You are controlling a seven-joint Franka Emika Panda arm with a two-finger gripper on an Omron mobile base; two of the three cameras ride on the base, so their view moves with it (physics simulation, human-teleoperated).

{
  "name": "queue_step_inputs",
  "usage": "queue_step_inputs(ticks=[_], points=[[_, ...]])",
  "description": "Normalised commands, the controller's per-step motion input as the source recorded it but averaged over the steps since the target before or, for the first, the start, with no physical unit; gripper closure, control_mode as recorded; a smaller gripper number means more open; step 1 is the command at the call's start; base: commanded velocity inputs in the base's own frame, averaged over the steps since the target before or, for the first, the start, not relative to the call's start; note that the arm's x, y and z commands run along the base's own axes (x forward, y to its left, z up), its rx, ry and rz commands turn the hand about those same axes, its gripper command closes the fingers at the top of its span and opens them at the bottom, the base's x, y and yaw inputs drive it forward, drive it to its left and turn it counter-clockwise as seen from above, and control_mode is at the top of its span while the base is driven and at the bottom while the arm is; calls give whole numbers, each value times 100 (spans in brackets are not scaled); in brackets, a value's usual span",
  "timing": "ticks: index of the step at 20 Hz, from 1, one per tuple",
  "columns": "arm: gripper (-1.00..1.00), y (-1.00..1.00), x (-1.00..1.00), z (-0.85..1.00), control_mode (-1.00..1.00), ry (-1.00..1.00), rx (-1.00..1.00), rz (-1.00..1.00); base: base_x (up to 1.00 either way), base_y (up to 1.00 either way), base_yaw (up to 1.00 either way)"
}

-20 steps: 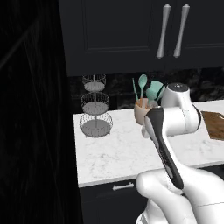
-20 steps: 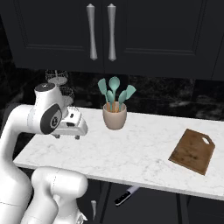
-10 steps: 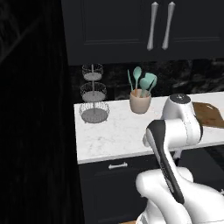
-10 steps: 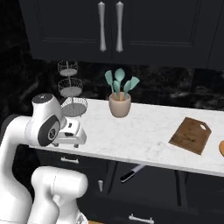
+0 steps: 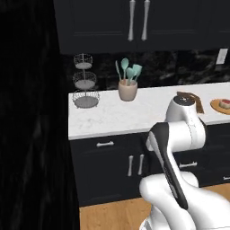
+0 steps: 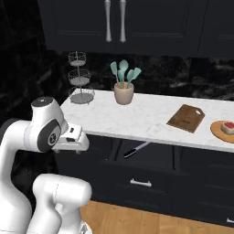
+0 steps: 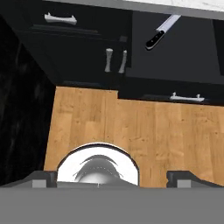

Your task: Pick up the knife from the drawer and place it on the cutting board. Then place the meat from the plate to the cutting board.

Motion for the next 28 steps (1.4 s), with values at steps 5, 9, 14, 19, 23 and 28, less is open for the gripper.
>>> queue_step_inputs(ticks=[5,9,14,19,23,28], points=[[-100,0,0,0,100,0,0,0,3,-94,0],[-100,0,0,0,100,0,0,0,16,-100,0],[-100,0,0,0,100,0,0,0,25,-100,0],[-100,0,0,0,100,0,0,0,48,-80,1],[-100,0,0,0,100,0,0,0,64,-40,10],[-100,0,0,0,100,0,0,0,50,-25,18]])
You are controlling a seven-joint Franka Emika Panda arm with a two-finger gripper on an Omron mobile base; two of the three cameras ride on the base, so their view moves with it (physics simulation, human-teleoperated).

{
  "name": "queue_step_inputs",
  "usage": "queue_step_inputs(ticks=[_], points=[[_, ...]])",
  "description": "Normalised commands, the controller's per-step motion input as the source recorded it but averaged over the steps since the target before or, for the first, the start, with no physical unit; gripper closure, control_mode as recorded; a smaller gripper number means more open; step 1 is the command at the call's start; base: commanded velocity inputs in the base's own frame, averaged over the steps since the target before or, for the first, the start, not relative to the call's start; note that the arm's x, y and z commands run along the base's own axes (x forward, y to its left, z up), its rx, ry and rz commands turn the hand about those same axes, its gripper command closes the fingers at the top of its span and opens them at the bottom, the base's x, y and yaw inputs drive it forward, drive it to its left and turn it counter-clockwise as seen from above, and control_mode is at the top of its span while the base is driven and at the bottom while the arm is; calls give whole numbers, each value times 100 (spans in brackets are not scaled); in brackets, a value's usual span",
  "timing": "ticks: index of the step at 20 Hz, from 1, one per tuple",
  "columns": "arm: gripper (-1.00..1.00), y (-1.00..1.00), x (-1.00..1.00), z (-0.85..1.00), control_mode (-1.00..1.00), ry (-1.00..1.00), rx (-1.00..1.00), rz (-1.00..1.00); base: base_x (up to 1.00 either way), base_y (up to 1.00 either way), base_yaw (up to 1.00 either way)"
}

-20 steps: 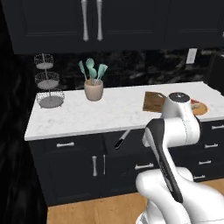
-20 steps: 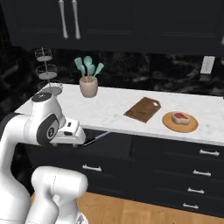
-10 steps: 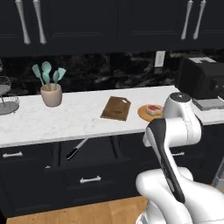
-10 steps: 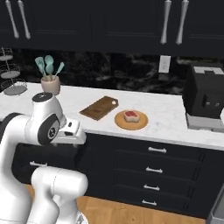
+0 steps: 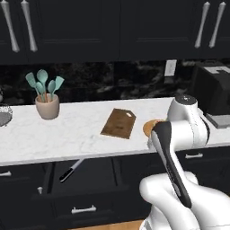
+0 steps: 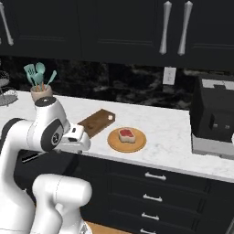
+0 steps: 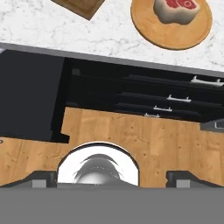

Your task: Pick up the knife from the drawer and place it on the cutting board. Then place the meat from the plate to the cutting board.

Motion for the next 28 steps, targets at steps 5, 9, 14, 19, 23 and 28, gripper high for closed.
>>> queue_step_inputs(ticks=[5,9,14,19,23,28], points=[[-100,0,0,0,100,0,0,0,11,-61,20],[-100,0,0,0,100,0,0,0,19,-42,23],[-100,0,0,0,100,0,0,0,46,0,26],[-100,0,0,0,100,0,0,0,54,-1,30],[-100,0,0,0,100,0,0,0,54,-3,32],[-100,0,0,0,100,0,0,0,40,0,32]])
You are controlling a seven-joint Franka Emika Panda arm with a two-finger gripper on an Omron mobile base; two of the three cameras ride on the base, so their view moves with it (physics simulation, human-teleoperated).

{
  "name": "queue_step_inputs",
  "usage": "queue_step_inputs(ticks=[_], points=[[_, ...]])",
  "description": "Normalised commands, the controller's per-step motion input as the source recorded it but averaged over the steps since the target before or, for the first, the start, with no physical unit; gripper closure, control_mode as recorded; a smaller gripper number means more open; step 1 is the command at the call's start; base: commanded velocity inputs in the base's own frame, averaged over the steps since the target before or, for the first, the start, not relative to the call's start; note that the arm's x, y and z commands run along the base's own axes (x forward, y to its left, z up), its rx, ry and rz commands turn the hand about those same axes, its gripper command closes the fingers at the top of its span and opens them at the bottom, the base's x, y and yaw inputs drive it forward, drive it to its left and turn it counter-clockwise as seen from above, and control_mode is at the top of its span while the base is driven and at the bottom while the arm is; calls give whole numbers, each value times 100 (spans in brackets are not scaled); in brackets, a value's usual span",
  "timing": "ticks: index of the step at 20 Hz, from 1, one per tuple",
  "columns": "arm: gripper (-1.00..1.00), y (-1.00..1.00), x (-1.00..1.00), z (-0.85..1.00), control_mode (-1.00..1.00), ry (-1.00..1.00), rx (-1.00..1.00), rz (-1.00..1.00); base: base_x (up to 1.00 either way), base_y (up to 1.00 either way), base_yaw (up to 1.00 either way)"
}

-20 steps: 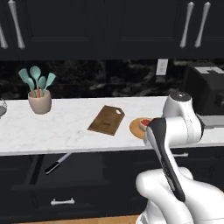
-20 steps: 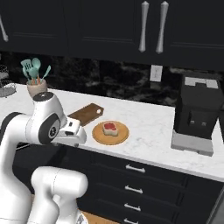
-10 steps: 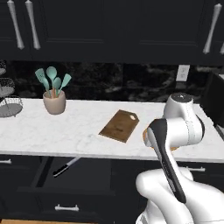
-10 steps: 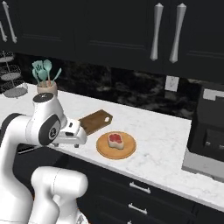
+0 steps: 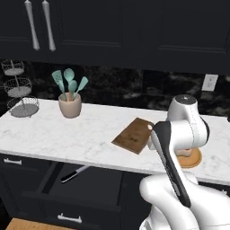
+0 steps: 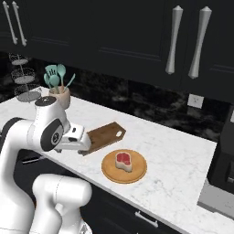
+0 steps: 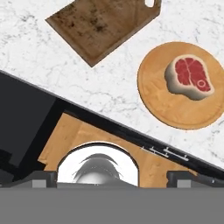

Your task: Pick up the knife from the drawer and place it on the cutting board. Then place the meat from the plate to the cutting board.

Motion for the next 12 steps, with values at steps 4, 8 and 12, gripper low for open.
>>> queue_step_inputs(ticks=[4,8,12], points=[[-100,0,0,0,100,0,0,0,2,10,24],[-100,0,0,0,-100,0,0,0,0,0,3],[-100,56,-13,-29,-100,0,-2,-7,0,0,0]])
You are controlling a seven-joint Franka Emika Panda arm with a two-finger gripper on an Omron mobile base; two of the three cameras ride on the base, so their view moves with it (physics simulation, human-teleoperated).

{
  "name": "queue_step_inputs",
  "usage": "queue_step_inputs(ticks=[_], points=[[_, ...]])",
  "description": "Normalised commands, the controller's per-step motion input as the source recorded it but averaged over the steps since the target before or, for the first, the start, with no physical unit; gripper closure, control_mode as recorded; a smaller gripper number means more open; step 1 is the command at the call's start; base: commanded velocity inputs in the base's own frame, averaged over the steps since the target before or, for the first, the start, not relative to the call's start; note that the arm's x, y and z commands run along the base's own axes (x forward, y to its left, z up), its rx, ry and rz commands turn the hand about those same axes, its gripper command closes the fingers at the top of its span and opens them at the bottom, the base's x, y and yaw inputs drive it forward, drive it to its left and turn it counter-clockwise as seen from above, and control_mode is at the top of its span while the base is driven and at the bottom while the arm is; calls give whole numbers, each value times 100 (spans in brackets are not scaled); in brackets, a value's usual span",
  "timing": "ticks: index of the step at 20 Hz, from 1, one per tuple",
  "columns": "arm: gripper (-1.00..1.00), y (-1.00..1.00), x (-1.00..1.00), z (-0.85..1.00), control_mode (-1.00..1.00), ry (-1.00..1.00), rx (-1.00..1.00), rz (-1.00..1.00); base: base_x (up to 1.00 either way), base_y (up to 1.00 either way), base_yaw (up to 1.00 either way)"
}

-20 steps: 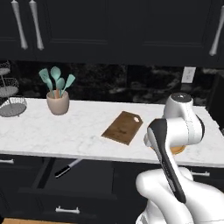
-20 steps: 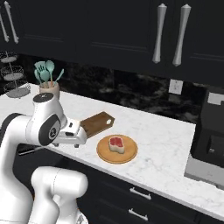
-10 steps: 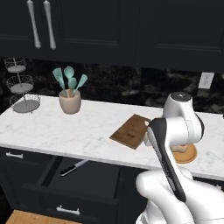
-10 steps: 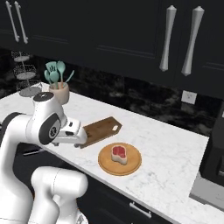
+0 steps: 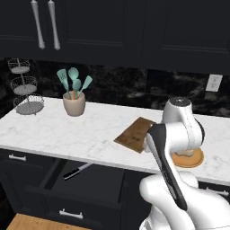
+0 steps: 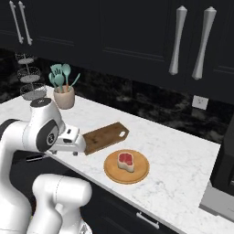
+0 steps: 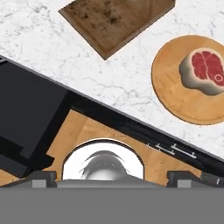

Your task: Pick up the knife from the drawer and place it on the cutting board. Then place the meat from the plate to the cutting board.

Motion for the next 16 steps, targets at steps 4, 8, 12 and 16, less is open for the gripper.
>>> queue_step_inputs(ticks=[4,8,12,16], points=[[-100,99,-13,-45,-100,0,-1,-22,0,0,0],[-100,100,-4,-39,-100,0,0,-34,0,0,0],[-100,100,0,-34,-100,10,0,-36,0,0,0],[-100,97,7,-29,-100,15,1,-14,0,0,0]])
